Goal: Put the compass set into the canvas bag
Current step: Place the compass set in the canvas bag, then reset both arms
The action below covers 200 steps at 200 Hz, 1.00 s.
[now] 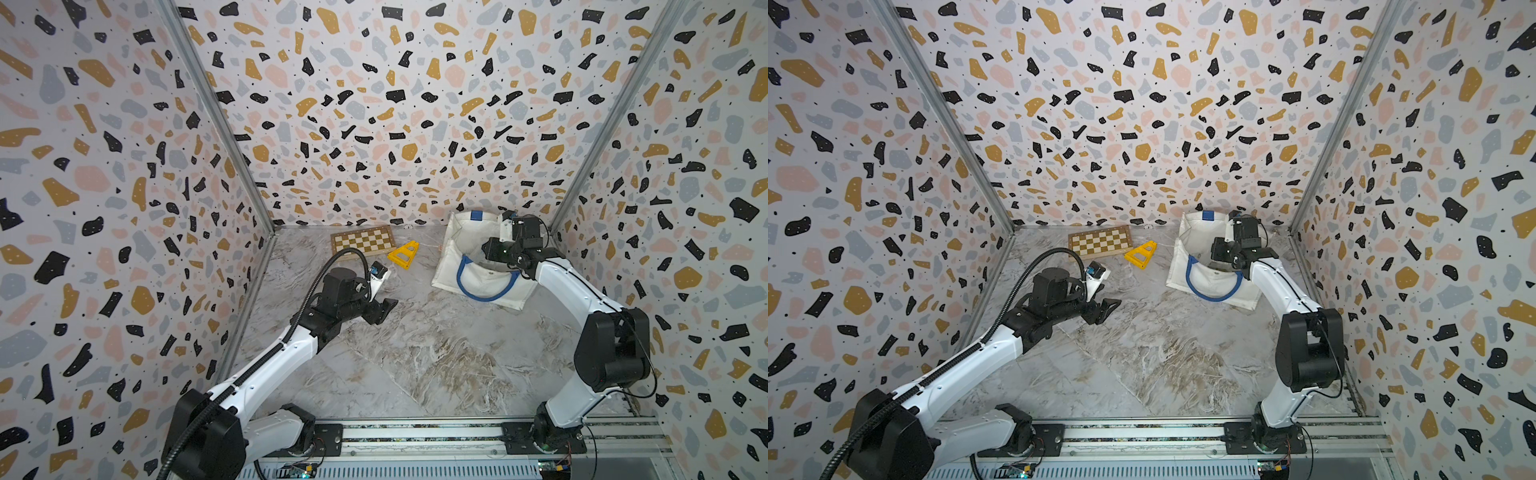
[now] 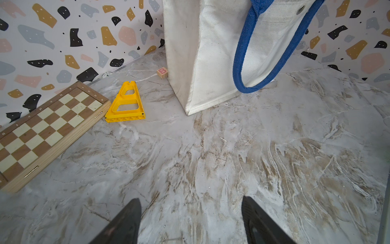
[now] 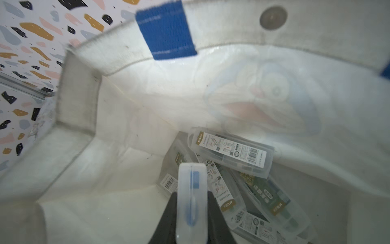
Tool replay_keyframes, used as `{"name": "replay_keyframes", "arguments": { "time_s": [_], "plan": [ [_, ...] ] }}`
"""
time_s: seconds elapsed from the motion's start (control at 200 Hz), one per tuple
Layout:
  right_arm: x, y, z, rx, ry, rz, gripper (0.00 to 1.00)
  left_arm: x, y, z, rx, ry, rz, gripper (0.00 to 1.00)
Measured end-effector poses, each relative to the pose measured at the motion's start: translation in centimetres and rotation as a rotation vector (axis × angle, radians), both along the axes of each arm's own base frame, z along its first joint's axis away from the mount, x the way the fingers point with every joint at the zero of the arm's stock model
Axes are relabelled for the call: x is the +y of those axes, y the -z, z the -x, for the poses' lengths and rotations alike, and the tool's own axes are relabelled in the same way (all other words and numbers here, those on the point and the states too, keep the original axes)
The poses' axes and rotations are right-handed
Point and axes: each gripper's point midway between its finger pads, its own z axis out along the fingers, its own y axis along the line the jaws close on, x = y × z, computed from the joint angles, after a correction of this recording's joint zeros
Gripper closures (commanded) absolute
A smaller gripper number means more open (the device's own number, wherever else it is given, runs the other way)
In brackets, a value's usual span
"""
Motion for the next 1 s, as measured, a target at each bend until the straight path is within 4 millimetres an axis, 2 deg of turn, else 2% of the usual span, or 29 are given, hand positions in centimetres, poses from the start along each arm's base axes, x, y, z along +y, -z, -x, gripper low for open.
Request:
{"name": "replay_keyframes", "arguments": {
  "time_s": [0.095, 0.285, 0.425, 0.556, 0.666, 0.731, 0.791, 0.886, 0.951, 1.001],
  "plan": [
    [-0.1, 0.3, 0.0, 0.005, 0.004, 0.004, 0.82, 0.0, 0.2, 0.1, 0.004, 0.000, -0.002, 0.25],
    [-0.3, 0.2, -0.2, -0.002, 0.011, 0.013, 0.51, 0.1, 0.3, 0.1, 0.007, 0.000, -0.003, 0.25],
    [-0.4, -0.2, -0.3, -0.009, 0.017, 0.023, 0.40, 0.0, 0.3, 0.1, 0.009, -0.002, -0.001, 0.25],
    [-0.5, -2.1, -0.5, -0.043, 0.019, 0.031, 0.32, 0.1, 0.3, 0.1, 0.014, -0.009, 0.003, 0.25],
    [-0.9, -5.1, 0.1, -0.102, 0.031, 0.041, 0.28, 0.4, 0.0, 0.1, 0.011, -0.026, 0.005, 0.25],
    [-1.3, -7.8, 1.1, -0.155, 0.042, 0.043, 0.26, 0.5, -0.4, 0.2, 0.002, -0.034, 0.011, 0.25],
    [-1.6, -11.0, 2.5, -0.233, 0.055, 0.041, 0.23, 0.8, -0.9, 0.3, -0.003, -0.049, 0.017, 0.24],
    [-1.8, -15.5, 6.3, -0.380, 0.063, 0.033, 0.21, 1.5, -1.7, 0.2, -0.020, -0.095, 0.022, 0.23],
    [-2.1, -16.4, 9.4, -0.461, 0.069, 0.028, 0.22, 2.1, -2.2, 0.0, -0.034, -0.137, 0.023, 0.21],
    [-2.5, -15.3, 11.3, -0.493, 0.077, 0.031, 0.22, 2.7, -2.4, -0.2, -0.045, -0.173, 0.021, 0.19]
  ]
}}
